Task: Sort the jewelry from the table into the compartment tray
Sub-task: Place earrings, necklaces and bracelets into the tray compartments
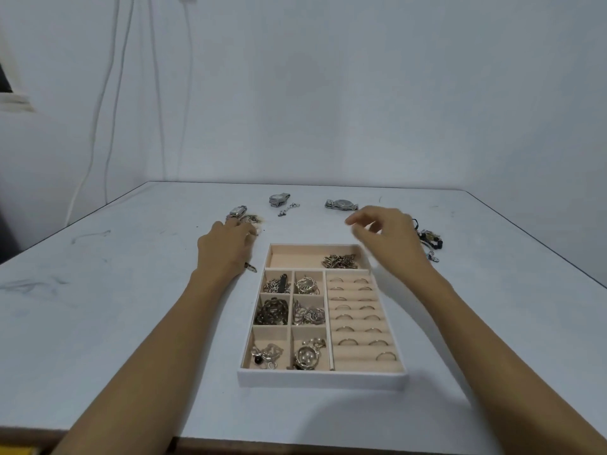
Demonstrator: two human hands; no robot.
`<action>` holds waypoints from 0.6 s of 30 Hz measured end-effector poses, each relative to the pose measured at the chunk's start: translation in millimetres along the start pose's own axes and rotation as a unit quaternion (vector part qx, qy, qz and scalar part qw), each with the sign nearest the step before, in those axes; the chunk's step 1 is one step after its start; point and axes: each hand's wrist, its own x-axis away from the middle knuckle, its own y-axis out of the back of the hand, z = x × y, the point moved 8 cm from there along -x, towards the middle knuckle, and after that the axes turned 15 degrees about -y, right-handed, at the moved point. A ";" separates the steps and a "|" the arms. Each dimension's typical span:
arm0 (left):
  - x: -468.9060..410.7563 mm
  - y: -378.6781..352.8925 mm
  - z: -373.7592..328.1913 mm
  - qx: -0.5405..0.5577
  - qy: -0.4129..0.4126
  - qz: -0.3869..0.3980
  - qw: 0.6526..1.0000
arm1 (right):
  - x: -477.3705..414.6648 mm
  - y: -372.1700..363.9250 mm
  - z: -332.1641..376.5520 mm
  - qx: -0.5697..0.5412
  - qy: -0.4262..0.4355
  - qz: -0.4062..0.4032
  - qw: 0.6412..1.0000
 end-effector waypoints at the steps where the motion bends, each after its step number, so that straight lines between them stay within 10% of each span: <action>1: -0.2 1.2 0.7 0.003 0.001 -0.012 1.000 | -12.9 8.8 -13.0 0.006 -0.030 -0.034 0.999; 6: 0.1 2.8 1.5 0.013 -0.003 -0.031 0.999 | -61.2 66.6 -84.4 0.092 -0.189 -0.178 0.961; 18: 1.8 4.4 3.9 0.074 0.004 -0.041 0.996 | -76.6 58.0 -132.2 0.100 -0.216 -0.079 0.968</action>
